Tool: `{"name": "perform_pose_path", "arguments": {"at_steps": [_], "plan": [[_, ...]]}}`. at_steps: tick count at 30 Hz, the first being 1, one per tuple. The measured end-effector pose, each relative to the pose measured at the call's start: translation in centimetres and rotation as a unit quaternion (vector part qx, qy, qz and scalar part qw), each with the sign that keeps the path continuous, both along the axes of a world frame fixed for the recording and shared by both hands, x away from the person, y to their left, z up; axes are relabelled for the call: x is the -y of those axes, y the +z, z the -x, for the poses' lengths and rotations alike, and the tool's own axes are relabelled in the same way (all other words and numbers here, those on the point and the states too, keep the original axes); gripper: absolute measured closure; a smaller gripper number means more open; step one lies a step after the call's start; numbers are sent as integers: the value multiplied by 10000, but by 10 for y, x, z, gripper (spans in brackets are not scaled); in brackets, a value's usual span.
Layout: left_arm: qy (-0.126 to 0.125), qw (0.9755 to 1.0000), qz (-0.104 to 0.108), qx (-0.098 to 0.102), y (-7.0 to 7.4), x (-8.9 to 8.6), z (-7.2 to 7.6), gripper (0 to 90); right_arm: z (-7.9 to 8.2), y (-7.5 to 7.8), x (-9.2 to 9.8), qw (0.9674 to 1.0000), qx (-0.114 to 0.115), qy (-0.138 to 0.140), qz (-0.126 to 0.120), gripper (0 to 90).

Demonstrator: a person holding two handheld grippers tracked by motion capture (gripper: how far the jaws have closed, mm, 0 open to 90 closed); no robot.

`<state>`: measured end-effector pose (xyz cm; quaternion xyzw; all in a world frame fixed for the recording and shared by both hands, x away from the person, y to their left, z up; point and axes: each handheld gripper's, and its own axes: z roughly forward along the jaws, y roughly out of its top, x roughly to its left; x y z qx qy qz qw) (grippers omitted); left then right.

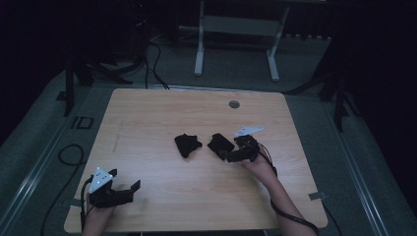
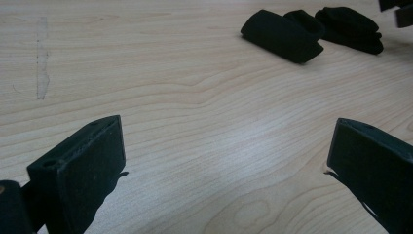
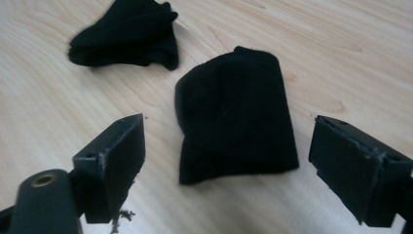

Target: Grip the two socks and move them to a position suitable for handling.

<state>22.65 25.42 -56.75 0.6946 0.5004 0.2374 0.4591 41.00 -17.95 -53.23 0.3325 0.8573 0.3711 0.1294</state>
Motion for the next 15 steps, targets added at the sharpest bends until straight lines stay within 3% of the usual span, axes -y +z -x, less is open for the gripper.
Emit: {"name": "perform_pose_path", "arguments": {"at_steps": [9,13,15], "plan": [[-64,10000,-25,-8,-1,0,1,8,-26,-11,-32,9976,-4,382,582,262],[-70,10000,-24,3,0,0,2,8,-30,-17,-37,9964,-35,496,691,325],[-57,10000,-39,11,0,0,2,8,-28,-19,-39,9954,52,512,809,379]]}}
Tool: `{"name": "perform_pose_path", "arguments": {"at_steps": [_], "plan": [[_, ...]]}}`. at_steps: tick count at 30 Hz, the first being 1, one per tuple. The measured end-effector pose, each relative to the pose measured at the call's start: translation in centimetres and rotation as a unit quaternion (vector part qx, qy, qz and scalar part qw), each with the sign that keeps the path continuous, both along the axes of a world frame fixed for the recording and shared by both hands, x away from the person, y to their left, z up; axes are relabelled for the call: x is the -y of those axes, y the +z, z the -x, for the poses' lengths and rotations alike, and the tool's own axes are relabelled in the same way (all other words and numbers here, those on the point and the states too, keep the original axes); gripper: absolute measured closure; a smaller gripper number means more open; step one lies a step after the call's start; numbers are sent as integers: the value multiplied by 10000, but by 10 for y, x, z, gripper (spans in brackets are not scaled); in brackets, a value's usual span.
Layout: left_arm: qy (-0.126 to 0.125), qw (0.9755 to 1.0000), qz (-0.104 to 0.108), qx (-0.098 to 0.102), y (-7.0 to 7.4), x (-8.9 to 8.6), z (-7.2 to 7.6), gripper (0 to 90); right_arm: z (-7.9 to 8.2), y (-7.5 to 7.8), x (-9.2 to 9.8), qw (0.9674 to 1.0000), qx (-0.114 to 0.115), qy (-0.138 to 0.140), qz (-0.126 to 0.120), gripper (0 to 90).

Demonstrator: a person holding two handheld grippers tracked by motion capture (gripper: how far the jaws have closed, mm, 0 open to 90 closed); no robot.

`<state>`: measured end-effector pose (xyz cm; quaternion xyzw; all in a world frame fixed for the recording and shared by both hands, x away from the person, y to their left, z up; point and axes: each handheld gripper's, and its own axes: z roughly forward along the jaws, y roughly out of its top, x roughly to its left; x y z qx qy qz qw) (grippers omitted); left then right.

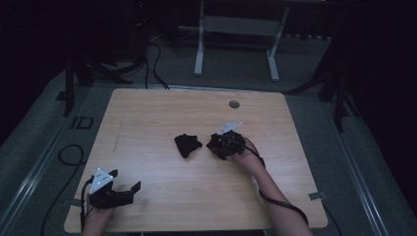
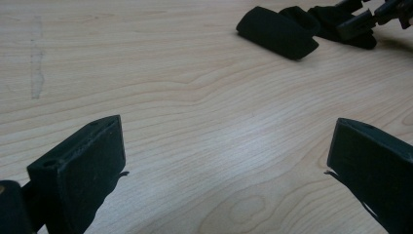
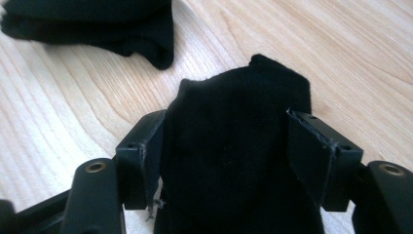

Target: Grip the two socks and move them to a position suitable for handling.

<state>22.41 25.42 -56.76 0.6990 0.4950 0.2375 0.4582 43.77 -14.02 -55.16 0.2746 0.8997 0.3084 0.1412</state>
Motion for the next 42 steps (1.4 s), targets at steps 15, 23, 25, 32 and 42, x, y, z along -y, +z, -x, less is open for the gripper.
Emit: {"name": "perform_pose_path", "arguments": {"at_steps": [15,23,25,32,42], "plan": [[-111,9999,-14,-26,2,10,0,8,5,4,0,9986,265,-422,200,727],[-365,9993,-1,-39,3,27,0,8,51,24,4,9992,384,-39,-119,729],[-423,9991,67,-18,4,32,1,8,56,26,5,9990,423,-4,-131,729],[-549,9984,166,3,6,43,-2,9,109,43,15,9979,348,388,-380,726],[-1009,9949,9,-60,5,66,-2,50,146,22,11,9978,447,451,-204,698]]}}
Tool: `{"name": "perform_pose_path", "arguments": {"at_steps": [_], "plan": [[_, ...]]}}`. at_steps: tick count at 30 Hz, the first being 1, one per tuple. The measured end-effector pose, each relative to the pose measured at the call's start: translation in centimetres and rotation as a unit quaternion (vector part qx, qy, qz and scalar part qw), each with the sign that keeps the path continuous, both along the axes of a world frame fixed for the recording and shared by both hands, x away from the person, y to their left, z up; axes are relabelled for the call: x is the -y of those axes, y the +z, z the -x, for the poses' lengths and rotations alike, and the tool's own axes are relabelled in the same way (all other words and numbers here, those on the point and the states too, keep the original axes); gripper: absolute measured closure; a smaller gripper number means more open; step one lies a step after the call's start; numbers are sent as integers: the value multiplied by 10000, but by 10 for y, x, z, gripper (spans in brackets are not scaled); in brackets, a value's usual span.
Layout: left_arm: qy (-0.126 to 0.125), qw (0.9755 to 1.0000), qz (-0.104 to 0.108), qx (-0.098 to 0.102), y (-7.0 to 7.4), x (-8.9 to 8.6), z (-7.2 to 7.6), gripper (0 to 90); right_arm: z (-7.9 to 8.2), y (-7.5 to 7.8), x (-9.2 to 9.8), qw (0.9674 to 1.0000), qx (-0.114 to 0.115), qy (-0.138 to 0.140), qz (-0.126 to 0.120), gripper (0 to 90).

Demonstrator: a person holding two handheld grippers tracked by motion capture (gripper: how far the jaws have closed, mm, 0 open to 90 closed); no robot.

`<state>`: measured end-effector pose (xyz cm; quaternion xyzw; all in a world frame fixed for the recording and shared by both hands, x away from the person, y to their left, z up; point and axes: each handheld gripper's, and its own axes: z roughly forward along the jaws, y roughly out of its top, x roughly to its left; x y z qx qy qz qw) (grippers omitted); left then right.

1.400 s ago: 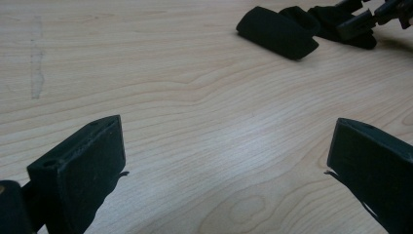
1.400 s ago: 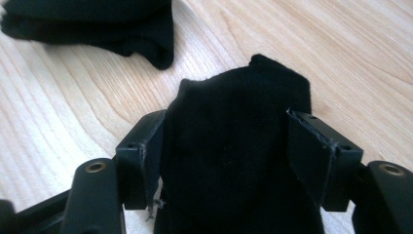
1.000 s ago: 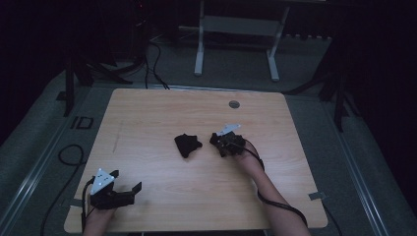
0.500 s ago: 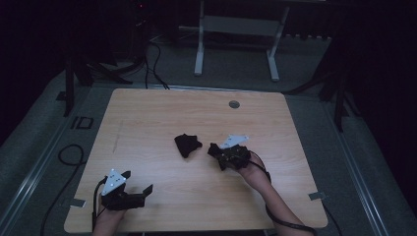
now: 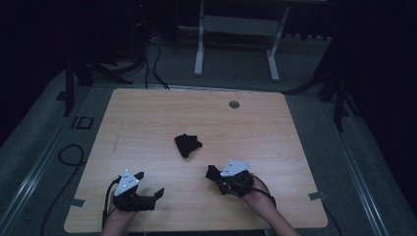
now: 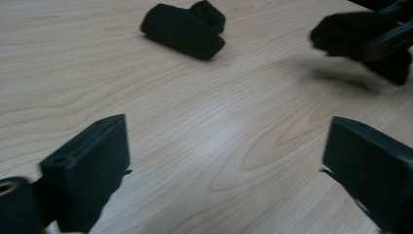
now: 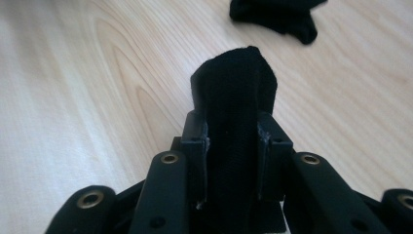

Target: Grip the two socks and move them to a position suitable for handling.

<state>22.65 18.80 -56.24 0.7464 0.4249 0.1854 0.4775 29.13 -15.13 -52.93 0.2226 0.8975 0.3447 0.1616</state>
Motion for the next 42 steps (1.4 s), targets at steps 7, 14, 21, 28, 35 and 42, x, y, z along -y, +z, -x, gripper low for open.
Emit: {"name": "perform_pose_path", "arguments": {"at_steps": [7,14,21,28,35,42], "plan": [[-365,9993,-31,87,-1,20,-1,95,-5,-28,-13,9993,-15,-339,130,698],[-575,9982,148,-44,-1,29,-6,152,0,-15,-12,9994,-321,-141,11,404],[-926,9956,152,-84,2,44,-12,271,9,10,-1,10000,72,-1,10,428],[-1244,9921,99,-111,4,68,-19,315,5,-9,-6,9989,-119,271,363,748],[-1420,9898,-8,-118,4,86,-26,315,4,5,2,9992,-299,233,-114,847],[-1554,9877,5,-146,4,96,-40,375,-2,12,12,9976,-503,116,-454,846]]}}
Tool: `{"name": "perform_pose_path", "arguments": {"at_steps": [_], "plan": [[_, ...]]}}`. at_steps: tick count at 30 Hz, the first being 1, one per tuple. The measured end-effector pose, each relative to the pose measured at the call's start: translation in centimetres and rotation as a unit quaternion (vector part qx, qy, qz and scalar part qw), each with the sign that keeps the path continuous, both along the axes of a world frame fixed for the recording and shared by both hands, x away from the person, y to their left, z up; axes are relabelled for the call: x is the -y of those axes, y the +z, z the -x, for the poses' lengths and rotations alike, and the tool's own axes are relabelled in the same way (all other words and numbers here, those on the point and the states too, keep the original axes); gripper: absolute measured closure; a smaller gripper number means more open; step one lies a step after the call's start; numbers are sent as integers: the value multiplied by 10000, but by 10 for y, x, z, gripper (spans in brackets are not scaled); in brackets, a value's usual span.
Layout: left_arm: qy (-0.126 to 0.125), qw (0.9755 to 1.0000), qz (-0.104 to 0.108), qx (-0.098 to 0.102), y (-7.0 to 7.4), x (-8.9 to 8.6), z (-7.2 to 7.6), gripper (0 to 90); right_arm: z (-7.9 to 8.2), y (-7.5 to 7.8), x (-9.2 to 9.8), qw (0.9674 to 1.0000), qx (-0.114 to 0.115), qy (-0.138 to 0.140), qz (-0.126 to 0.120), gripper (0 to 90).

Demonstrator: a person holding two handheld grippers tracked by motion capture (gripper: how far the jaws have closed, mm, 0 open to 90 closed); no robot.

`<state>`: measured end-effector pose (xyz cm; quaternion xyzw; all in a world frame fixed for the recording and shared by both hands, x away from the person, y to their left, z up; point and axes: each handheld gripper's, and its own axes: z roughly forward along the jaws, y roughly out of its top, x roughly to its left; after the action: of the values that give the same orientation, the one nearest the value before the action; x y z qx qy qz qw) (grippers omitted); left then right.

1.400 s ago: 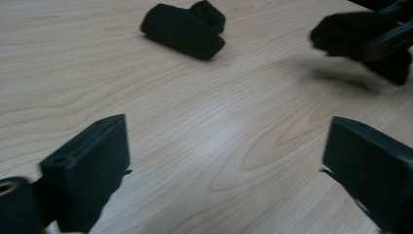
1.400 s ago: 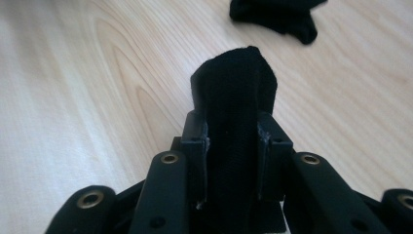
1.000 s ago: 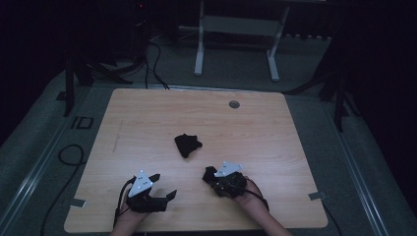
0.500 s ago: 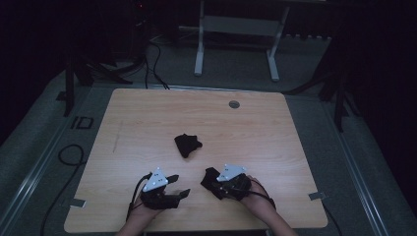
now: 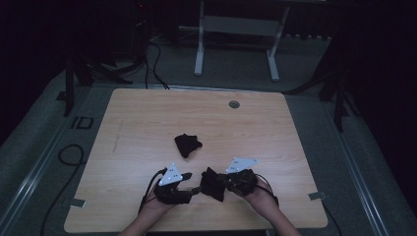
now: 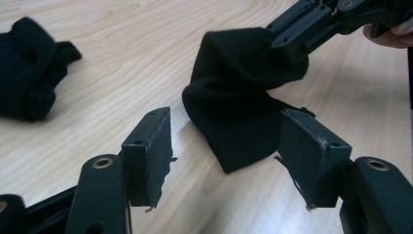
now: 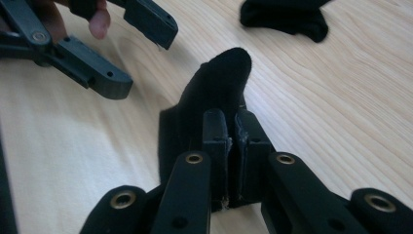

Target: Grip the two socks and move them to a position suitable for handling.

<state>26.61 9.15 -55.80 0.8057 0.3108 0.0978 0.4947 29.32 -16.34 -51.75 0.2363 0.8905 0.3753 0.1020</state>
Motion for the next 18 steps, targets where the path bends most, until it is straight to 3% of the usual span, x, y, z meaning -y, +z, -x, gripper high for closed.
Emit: {"name": "perform_pose_path", "arguments": {"at_steps": [1,5,7,11,13,18], "plan": [[7,10000,-60,-40,0,6,-8,375,-1,-1,1,10000,-43,-9,-29,846],[-172,9981,-584,129,0,20,-23,380,0,-2,-1,10000,-69,55,-16,846],[-363,9961,-787,141,0,26,-30,435,0,-2,-2,9999,-70,87,12,846],[-329,9968,-721,118,0,32,-37,738,-2,-4,-1,10000,-79,39,-8,846],[-275,9983,-516,9,1,32,-39,879,-2,-4,1,10000,-87,1,-8,846],[-204,9985,-499,21,7,29,-38,900,-2,2,11,9999,-29,-104,-100,846]]}}
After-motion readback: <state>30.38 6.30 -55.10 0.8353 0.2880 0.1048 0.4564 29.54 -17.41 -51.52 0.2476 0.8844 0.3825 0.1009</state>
